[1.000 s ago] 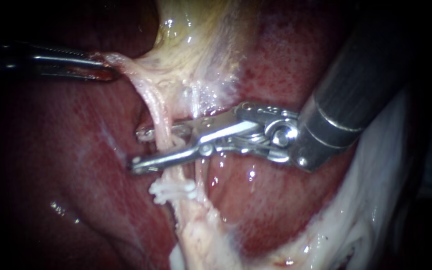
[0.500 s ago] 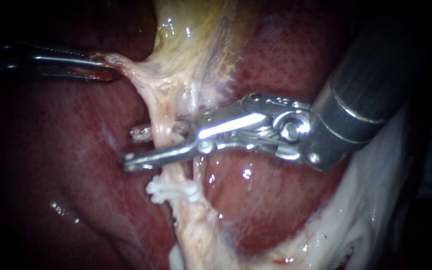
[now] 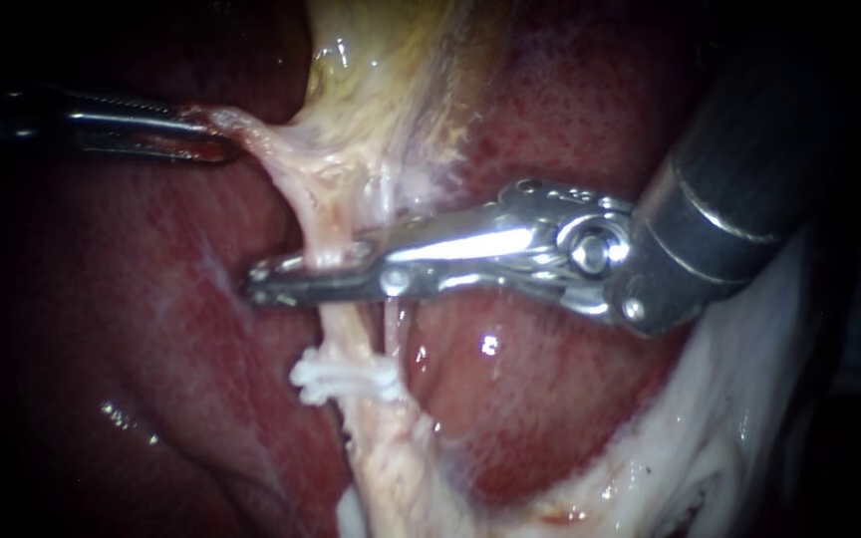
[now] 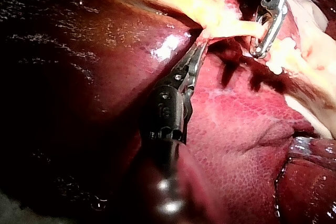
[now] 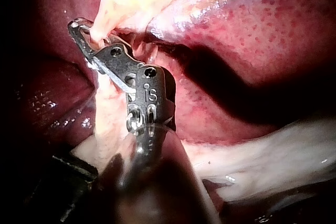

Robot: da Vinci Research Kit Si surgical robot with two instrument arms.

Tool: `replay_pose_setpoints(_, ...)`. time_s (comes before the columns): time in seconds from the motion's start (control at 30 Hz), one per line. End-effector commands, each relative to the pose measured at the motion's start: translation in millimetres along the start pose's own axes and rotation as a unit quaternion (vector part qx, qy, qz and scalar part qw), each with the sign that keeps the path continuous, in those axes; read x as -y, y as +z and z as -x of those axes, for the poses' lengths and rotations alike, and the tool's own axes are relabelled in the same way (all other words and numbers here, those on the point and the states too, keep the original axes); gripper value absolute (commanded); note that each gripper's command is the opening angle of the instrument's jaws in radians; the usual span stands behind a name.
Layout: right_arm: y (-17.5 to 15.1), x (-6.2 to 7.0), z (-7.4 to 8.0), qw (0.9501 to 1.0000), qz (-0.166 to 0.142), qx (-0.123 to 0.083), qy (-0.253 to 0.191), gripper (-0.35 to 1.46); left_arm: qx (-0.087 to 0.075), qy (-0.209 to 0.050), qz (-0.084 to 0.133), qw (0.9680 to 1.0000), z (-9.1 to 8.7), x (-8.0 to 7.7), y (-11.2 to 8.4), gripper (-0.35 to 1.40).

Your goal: Clipping third clip left tube

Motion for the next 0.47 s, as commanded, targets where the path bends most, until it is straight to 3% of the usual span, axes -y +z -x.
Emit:
replay_pose_setpoints(0.03,0.0,0.1,0.0,1.0000,-0.003,0.001,0.005,-0.35,0.000,0.000,0.000,1.0000,0.0,0.0,0.0,-0.35)
replay_pose_setpoints(0.47,-0.1,-0.3,0.1,0.9999,-0.007,0.004,0.011,-0.35,0.000,0.000,0.000,1.0000,0.0,0.1,0.0,-0.35)
